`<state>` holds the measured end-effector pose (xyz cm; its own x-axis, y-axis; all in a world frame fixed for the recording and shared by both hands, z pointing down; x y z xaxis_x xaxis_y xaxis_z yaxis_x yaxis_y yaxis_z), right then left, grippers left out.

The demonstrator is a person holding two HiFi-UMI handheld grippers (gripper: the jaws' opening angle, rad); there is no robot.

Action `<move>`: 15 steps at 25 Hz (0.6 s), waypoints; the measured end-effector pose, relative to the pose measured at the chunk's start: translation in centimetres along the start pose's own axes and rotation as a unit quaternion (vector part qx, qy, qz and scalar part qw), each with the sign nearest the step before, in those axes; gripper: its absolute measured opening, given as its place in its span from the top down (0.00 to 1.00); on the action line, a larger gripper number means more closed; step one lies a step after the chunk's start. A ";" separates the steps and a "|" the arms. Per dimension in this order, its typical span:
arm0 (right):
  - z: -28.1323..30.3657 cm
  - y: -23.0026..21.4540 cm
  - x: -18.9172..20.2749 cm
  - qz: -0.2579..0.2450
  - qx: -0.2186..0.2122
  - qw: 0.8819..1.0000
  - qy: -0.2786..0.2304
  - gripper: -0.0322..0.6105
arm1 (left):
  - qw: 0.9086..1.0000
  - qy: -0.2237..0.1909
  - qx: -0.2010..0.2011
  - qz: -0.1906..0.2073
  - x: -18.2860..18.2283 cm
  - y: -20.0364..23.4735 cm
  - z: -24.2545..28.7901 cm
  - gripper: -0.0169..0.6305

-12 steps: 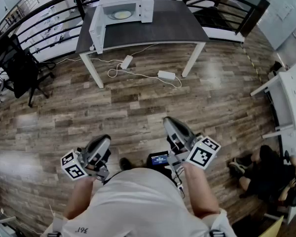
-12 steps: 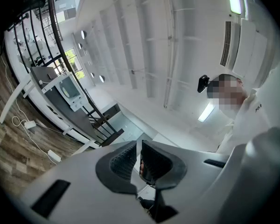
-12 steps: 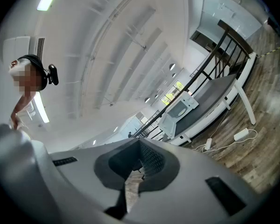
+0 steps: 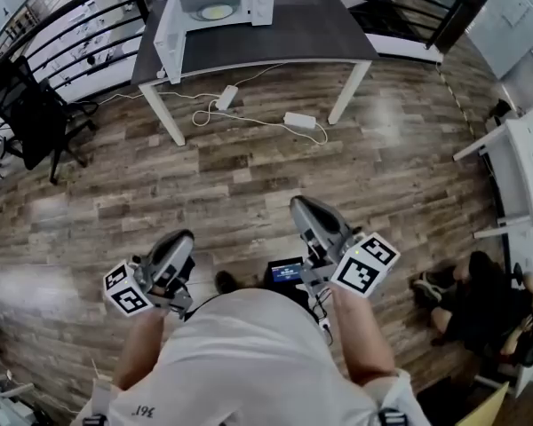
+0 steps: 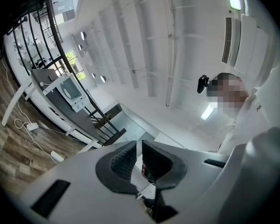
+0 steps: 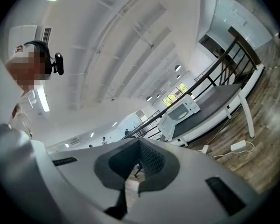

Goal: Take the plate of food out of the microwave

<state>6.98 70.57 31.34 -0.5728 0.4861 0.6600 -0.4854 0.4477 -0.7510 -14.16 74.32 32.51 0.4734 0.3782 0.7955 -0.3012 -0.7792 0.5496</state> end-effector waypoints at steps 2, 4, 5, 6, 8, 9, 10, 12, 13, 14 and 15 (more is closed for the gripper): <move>0.2 0.0 -0.2 -0.019 0.004 1.000 0.005 0.97 | 1.000 0.001 -0.002 0.001 0.0 0.2 0.3 0.91; 0.3 -0.1 -0.2 -0.029 0.007 1.000 0.008 0.97 | 1.000 0.002 -0.003 0.000 0.0 0.3 0.5 0.91; 0.4 -0.2 -0.2 -0.032 0.009 0.999 0.010 0.97 | 1.000 0.003 -0.004 0.000 0.1 0.3 0.6 0.91; 0.4 -0.3 -0.2 -0.034 0.011 0.999 0.011 0.97 | 1.000 0.005 -0.004 -0.001 0.1 0.3 0.6 0.91; 0.4 -0.5 -0.3 -0.039 0.016 0.999 0.014 0.97 | 1.000 0.006 -0.004 -0.001 0.2 0.4 0.9 0.91; 0.4 -0.7 -0.4 -0.042 0.018 0.999 0.015 0.97 | 1.000 0.007 -0.004 0.000 0.3 0.3 1.0 0.91; 0.4 -0.8 -0.4 -0.045 0.020 0.999 0.017 0.97 | 1.000 0.007 -0.004 -0.001 0.4 0.3 1.2 0.91; 0.2 -1.1 -0.4 -0.048 0.024 0.998 0.020 0.97 | 1.000 0.009 -0.006 -0.003 0.7 0.3 1.4 0.91; 0.1 -1.3 -0.4 -0.049 0.026 0.998 0.022 0.97 | 1.000 0.011 -0.007 -0.004 0.9 0.2 1.5 0.91; 0.0 -1.4 -0.4 -0.050 0.028 0.998 0.024 0.97 | 1.000 0.012 -0.007 -0.006 1.1 0.1 1.6 0.91; -0.1 -1.6 -0.5 -0.050 0.030 0.998 0.025 0.97 | 1.000 0.013 -0.008 -0.007 1.2 0.1 1.8 0.91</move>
<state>8.10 69.68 32.17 -0.4862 0.4782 0.7314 -0.5788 0.4509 -0.6795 -12.15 73.80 33.05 0.4566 0.4010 0.7942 -0.3081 -0.7661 0.5640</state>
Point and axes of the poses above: the fingertips, and each gripper's own axes: z forward along the fingers, y to its left, x out of its underside, the point moved 1 cm from there along -z, backward along the fingers, and after that the axes turned 11 degrees about z, right-handed, at the moved point
